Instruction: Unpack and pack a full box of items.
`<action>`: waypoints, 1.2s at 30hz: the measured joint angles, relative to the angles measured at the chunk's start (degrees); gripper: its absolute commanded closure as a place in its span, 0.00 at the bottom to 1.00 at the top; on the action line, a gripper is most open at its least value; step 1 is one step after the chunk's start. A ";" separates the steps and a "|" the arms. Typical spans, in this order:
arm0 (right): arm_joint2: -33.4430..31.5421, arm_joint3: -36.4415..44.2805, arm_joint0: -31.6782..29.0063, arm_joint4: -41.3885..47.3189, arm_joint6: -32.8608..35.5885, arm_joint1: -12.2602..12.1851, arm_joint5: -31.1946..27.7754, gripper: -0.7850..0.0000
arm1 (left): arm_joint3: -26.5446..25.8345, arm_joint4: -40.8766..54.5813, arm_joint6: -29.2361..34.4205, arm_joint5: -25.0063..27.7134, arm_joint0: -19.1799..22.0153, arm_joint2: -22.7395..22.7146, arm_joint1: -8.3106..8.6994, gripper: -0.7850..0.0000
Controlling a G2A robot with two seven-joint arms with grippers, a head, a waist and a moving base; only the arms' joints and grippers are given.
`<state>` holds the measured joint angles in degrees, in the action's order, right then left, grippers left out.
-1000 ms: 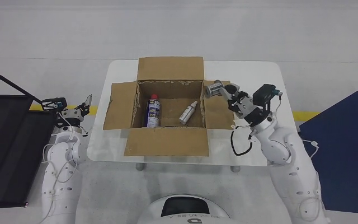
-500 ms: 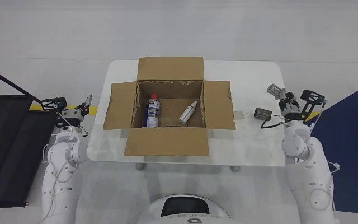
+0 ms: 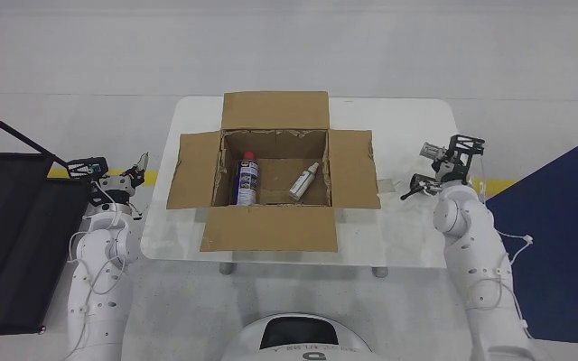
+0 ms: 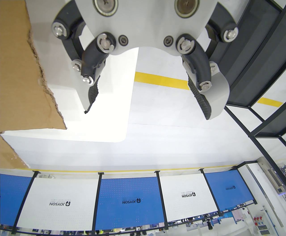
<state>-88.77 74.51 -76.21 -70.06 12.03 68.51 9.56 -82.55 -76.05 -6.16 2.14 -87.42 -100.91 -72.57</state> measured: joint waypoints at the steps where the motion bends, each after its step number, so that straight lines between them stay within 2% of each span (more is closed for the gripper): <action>1: 0.38 -0.20 0.43 -0.68 0.86 -0.01 -0.52 1.00 | 0.00 0.00 0.00 0.00 0.00 0.00 0.00 0.00; 9: 1.94 -3.51 3.95 -2.73 6.34 -0.01 -3.60 1.00 | 0.00 0.00 0.00 0.00 0.00 0.00 0.00 0.00; 27: 2.37 -7.01 6.70 -3.97 10.69 -0.17 -8.06 1.00 | 0.00 0.00 0.00 0.00 0.00 0.00 0.00 0.00; 31: 2.41 -7.30 6.90 -3.93 10.64 -0.15 -8.26 0.92 | 0.00 0.00 0.00 0.00 0.00 0.00 0.00 0.00; 34: 2.32 -7.50 6.95 -3.78 10.59 -0.14 -8.17 0.77 | 0.00 0.00 0.00 0.00 0.00 0.00 0.00 0.00; 36: 2.23 -7.44 6.89 -3.65 10.62 -0.15 -8.21 0.71 | 0.00 0.00 0.00 0.00 0.00 0.00 0.00 0.00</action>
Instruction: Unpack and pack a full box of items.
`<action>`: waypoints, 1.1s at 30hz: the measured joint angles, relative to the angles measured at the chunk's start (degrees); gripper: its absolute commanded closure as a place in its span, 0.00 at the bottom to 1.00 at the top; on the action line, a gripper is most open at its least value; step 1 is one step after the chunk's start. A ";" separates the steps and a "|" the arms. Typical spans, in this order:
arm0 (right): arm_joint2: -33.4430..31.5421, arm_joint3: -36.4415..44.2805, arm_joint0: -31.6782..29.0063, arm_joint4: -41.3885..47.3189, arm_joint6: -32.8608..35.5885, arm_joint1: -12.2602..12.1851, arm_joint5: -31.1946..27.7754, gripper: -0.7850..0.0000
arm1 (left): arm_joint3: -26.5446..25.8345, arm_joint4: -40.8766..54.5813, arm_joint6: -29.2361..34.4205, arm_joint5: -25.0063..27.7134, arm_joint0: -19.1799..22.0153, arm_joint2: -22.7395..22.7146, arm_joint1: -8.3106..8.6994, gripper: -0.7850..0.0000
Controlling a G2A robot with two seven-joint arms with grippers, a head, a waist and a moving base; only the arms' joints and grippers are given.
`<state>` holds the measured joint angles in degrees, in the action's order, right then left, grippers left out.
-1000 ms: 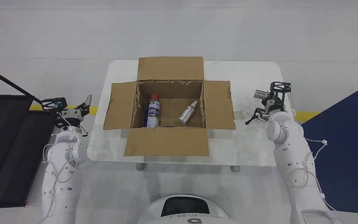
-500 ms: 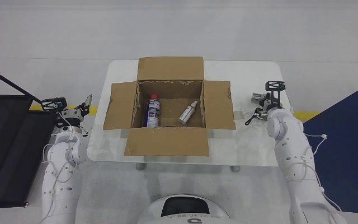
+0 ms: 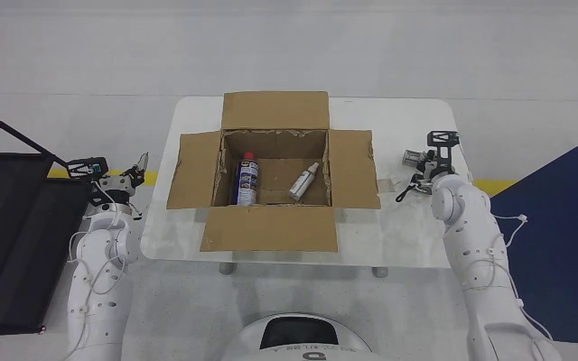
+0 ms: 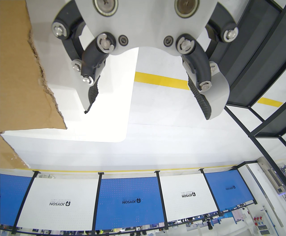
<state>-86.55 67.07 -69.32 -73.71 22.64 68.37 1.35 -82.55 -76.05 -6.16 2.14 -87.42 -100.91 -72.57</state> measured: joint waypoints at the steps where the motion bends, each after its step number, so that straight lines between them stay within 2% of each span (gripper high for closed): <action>1: -0.05 0.08 -0.06 0.03 -0.02 -0.01 -0.05 0.65 | 0.00 0.00 0.00 0.00 0.00 0.00 0.00 0.00; 2: -0.11 0.17 -0.14 0.06 -0.07 -0.01 -0.06 0.62 | 0.00 0.00 0.00 0.00 0.00 0.00 0.00 0.00; 14: -1.00 2.58 -1.78 0.88 -1.04 -0.08 0.00 0.62 | 0.00 0.00 0.00 0.00 0.00 0.00 0.00 0.00; 26: -4.52 9.90 -6.96 6.14 -6.07 -0.24 -1.45 0.59 | 0.00 0.00 0.00 0.00 0.00 0.00 0.00 0.00; 33: -5.79 11.93 -8.53 8.91 -7.82 -0.19 -1.88 0.51 | 0.00 0.00 0.00 0.00 0.00 0.00 0.00 0.00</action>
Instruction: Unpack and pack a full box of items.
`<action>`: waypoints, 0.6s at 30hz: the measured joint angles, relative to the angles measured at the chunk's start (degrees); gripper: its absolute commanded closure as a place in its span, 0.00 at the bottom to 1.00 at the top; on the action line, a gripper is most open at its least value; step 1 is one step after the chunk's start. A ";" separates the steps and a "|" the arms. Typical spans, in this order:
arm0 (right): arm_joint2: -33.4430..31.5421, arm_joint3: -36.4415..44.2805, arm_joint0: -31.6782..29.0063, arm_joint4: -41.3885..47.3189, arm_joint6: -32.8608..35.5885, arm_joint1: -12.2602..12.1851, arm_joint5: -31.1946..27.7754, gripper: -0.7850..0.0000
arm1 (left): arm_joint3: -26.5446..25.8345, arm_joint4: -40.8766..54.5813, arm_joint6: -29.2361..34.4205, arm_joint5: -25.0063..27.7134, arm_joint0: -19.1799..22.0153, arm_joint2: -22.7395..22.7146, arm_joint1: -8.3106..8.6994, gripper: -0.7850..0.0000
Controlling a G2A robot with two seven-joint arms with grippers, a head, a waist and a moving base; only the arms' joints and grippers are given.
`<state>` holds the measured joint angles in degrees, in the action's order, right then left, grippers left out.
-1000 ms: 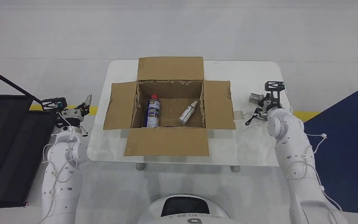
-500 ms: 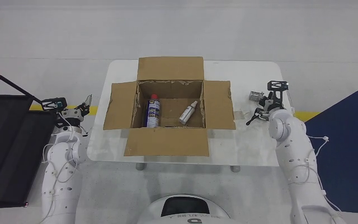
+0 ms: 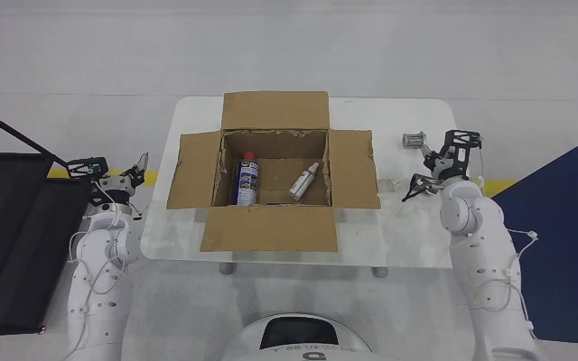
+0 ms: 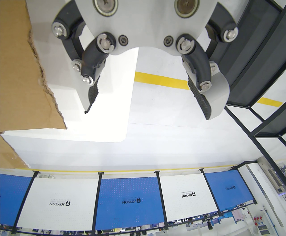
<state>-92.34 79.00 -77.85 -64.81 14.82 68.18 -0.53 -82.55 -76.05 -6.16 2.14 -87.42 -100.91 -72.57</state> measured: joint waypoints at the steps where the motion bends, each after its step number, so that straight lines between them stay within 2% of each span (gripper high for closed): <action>1: -0.28 0.34 -0.34 0.44 -0.39 -0.01 -0.13 0.49 | 0.00 0.00 0.00 0.00 0.00 0.00 0.00 0.00; 3: -0.78 1.01 -1.07 1.16 -1.05 -0.02 -0.44 0.35 | 0.00 0.00 0.00 0.00 0.00 0.00 0.00 0.00; 5: -1.10 1.50 -1.57 1.49 -1.55 -0.03 -0.49 0.04 | 0.00 0.00 0.00 0.00 0.00 0.00 0.00 0.00; 6: -1.31 1.78 -1.89 1.87 -1.95 -0.02 -0.48 0.00 | 0.00 0.00 0.00 0.00 0.00 0.00 0.00 0.00; 18: -1.79 2.36 -2.72 3.09 -2.34 0.00 -1.00 0.00 | 0.00 0.00 0.00 0.00 0.00 0.00 0.00 0.00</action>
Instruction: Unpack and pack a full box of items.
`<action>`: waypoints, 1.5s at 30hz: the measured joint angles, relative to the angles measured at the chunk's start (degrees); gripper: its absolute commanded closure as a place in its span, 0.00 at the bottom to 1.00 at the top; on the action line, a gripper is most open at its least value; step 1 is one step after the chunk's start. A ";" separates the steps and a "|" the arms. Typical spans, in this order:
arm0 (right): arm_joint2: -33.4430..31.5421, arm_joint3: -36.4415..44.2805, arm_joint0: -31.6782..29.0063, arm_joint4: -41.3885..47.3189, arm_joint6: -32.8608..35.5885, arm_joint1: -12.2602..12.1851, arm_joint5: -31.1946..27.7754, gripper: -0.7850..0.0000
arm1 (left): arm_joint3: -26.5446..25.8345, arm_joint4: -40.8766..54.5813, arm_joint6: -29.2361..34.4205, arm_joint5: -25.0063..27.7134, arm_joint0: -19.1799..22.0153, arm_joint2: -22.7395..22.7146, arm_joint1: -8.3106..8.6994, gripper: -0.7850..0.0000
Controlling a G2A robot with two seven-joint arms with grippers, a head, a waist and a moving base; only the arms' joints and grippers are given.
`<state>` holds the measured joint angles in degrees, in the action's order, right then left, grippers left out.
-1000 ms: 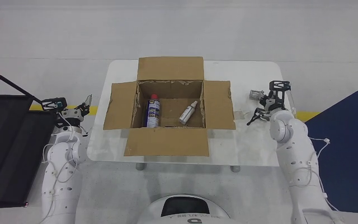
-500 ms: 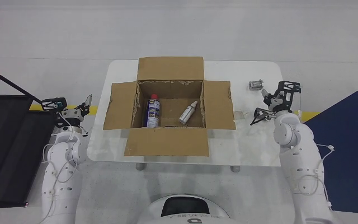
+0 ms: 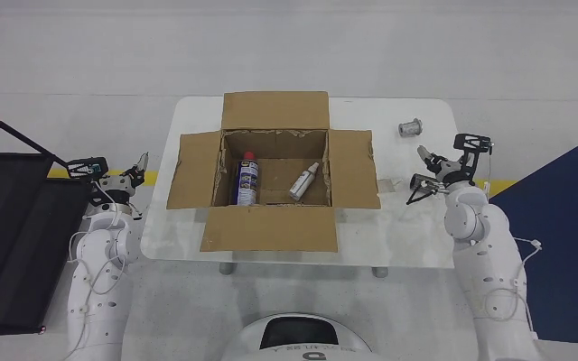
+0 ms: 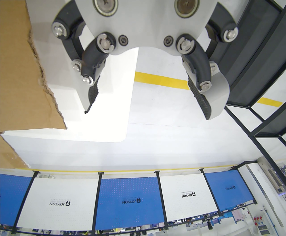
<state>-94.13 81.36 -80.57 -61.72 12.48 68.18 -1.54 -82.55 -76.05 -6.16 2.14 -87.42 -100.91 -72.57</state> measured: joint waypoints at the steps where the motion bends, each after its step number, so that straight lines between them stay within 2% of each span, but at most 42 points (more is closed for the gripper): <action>1: 0.00 0.00 0.00 0.00 0.00 0.00 0.00 0.00 | 0.00 0.00 0.00 0.00 0.00 0.00 0.00 0.00; 10: -0.11 0.33 0.01 0.77 -0.52 0.06 -0.76 0.00 | 0.00 0.00 0.00 0.00 0.00 0.00 0.00 0.00; 16: 0.05 4.51 -1.81 10.45 -6.42 0.44 -9.99 0.00 | 0.00 0.00 0.00 0.00 0.00 0.00 0.00 0.00; 22: 4.06 9.17 -2.53 14.28 -6.96 0.84 -17.36 0.00 | 0.00 0.00 0.00 0.00 0.00 0.00 0.00 0.00; 26: 4.12 10.57 -3.37 22.36 -6.79 0.88 -23.93 0.00 | 0.00 0.00 0.00 0.00 0.00 0.00 0.00 0.00; 33: 4.12 10.53 -3.37 21.25 -6.76 0.88 -23.23 0.00 | 0.00 0.00 0.00 0.00 0.00 0.00 0.00 0.00; 35: 4.32 10.79 -3.70 22.61 -6.21 0.86 -24.73 0.00 | 0.00 0.00 0.00 0.00 0.00 0.00 0.00 0.00; 38: 4.78 13.13 -4.09 27.58 -1.92 0.53 -31.19 0.00 | 0.00 0.00 0.00 0.00 0.00 0.00 0.00 0.00; 39: 5.37 14.40 -3.97 30.32 1.42 0.31 -34.63 0.00 | 0.00 0.00 0.00 0.00 0.00 0.00 0.00 0.00; 41: 6.42 16.23 -3.13 34.47 8.09 -0.07 -37.65 0.00 | 0.00 0.00 0.00 0.00 0.00 0.00 0.00 0.00; 43: 8.59 18.45 -1.11 39.93 17.38 -0.43 -35.94 0.00 | 0.00 0.00 0.00 0.00 0.00 0.00 0.00 0.00; 45: 11.24 19.20 2.22 46.39 27.67 -0.76 -31.41 0.00 | 0.00 0.00 0.00 0.00 0.00 0.00 0.00 0.00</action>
<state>-82.89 100.57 -78.34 -15.33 40.14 67.42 -32.94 -82.55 -76.05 -6.16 2.14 -87.42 -100.91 -72.57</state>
